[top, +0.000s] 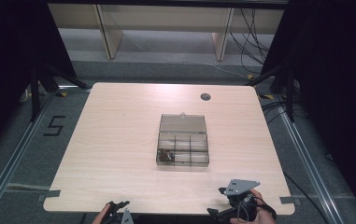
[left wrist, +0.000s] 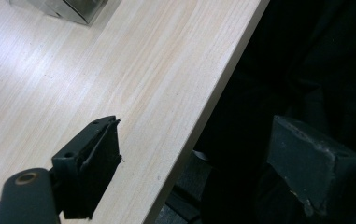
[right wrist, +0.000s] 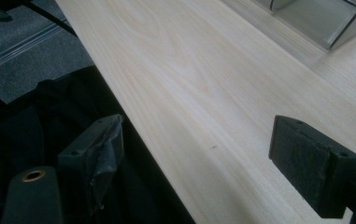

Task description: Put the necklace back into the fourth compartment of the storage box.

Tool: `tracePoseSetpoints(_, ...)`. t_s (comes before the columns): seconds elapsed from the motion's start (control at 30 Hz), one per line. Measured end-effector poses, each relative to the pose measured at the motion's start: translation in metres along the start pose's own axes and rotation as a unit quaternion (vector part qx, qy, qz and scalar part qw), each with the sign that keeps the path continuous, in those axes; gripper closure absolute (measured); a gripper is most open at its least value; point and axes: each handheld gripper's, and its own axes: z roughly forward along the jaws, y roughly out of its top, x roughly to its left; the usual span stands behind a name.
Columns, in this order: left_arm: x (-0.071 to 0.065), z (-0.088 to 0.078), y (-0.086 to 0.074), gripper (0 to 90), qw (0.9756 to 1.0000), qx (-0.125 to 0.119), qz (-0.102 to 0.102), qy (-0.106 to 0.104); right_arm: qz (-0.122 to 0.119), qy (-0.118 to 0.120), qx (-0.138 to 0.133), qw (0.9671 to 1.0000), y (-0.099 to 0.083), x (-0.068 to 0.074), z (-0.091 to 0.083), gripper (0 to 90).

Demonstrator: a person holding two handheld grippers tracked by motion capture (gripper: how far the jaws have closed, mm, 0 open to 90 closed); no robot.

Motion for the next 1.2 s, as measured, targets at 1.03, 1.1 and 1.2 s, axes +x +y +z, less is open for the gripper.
tracePoseSetpoints(1.03, 0.000, 0.003, -0.001, 16.3, 1.0000, 0.008, 0.002, 0.002, 0.023, -0.010, -0.017, 0.9995, -0.033, 0.007, -0.016, 18.4)
tracePoseSetpoints(1.1, 0.000, 0.002, -0.001, 16.2, 0.9999, 0.009, 0.002, -0.003, 0.026, -0.015, -0.023, 0.9993, -0.034, 0.006, -0.017, 18.4)
tracePoseSetpoints(1.2, 0.001, 0.002, -0.001, 16.3, 1.0000, 0.008, 0.002, 0.000, 0.028, -0.011, -0.026, 0.9992, -0.035, 0.006, -0.018, 18.4)
